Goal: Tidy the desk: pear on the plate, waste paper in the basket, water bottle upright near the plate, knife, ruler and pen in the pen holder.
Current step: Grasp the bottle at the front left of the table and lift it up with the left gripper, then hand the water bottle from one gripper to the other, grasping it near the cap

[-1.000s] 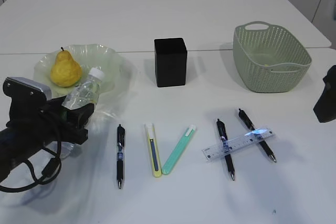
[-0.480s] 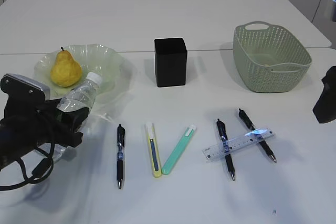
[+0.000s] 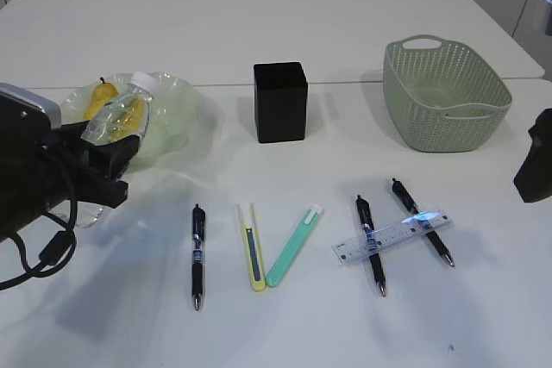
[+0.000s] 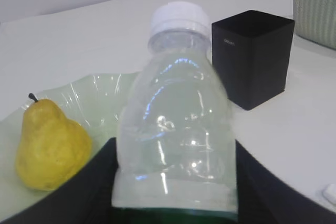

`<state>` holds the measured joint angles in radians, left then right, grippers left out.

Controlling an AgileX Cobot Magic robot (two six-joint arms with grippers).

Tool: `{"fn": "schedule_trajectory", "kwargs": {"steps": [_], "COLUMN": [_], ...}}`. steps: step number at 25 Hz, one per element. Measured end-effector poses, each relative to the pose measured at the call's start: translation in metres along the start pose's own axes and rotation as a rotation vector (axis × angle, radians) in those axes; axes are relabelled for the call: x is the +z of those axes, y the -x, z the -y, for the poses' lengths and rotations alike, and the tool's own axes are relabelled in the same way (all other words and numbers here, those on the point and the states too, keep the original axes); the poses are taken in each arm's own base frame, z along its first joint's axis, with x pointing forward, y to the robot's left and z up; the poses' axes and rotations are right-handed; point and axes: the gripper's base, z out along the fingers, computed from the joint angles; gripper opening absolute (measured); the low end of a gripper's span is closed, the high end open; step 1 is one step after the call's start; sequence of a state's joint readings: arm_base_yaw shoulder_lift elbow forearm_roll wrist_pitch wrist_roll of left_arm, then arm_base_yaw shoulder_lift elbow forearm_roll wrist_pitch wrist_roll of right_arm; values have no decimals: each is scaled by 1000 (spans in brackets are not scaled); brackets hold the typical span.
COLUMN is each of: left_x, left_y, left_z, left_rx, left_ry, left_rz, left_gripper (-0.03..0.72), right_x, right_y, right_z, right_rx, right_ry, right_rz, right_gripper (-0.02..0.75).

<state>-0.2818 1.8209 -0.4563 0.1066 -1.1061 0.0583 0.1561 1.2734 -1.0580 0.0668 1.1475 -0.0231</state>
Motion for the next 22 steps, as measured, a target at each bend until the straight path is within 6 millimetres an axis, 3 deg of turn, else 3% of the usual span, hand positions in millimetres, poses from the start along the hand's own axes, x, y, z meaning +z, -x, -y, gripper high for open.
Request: {"fn": "schedule_trajectory", "kwargs": {"steps": [17, 22], "left_x": [-18, -25], "left_y": [50, 62], "left_z": [5, 13], "left_rx": [45, 49], "left_ry": [-75, -168], "left_rz": [181, 227], "left_gripper": [377, 377], "right_x": [0, 0], "right_y": [0, 0], "right_z": [0, 0], "right_rx": [0, 0], "right_ry": [0, 0], "right_rz": [0, 0], "right_gripper": [503, 503]}}
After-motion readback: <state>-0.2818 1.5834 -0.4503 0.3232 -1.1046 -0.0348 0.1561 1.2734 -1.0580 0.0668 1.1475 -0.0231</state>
